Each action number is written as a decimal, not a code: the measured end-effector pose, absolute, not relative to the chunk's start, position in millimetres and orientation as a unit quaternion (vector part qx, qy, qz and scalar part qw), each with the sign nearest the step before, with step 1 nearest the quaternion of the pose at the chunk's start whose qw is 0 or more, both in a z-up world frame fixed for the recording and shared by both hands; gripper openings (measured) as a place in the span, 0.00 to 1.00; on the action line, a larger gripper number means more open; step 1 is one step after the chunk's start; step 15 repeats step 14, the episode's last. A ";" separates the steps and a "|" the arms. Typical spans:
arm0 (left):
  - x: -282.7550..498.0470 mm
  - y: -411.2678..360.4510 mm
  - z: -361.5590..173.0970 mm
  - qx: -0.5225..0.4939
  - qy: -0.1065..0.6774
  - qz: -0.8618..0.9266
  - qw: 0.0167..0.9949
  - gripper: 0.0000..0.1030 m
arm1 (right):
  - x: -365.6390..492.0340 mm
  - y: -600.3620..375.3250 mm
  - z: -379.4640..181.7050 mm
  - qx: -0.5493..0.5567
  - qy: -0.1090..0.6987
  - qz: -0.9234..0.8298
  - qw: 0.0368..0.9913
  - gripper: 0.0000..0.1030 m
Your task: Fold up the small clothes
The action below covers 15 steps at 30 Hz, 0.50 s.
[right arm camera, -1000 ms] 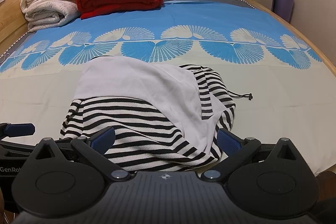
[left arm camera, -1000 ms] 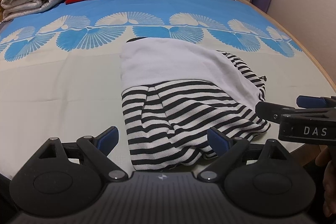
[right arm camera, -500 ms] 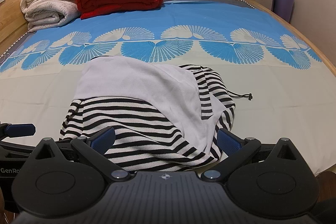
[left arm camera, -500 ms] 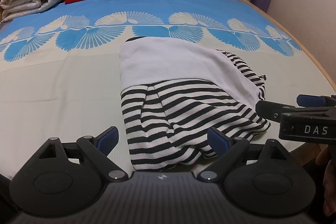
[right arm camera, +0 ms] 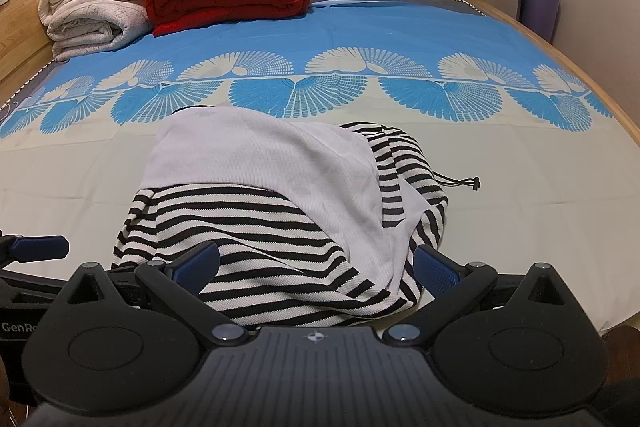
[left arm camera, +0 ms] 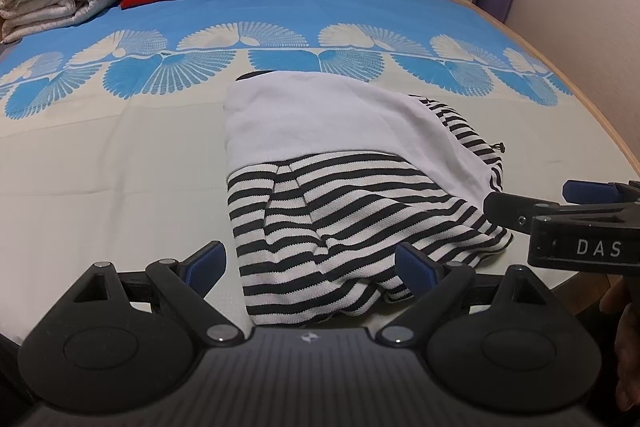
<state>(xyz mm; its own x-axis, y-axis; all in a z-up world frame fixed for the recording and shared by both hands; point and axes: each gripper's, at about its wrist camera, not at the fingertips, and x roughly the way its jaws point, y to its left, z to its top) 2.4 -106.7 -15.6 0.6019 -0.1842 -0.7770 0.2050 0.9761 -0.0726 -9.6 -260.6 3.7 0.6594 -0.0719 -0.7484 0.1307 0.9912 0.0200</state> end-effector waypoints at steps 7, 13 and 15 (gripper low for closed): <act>3.1 -104.3 -14.8 0.014 0.432 -0.108 0.895 0.91 | -9.6 -260.2 3.5 0.036 0.409 -0.056 0.910 0.99; 3.1 -104.8 -14.2 0.015 0.430 -0.110 0.896 0.91 | -9.8 -260.4 3.5 0.036 0.409 -0.055 0.910 0.99; 3.2 -104.9 -14.5 0.014 0.431 -0.110 0.896 0.91 | -9.8 -260.3 3.5 0.036 0.409 -0.056 0.910 0.99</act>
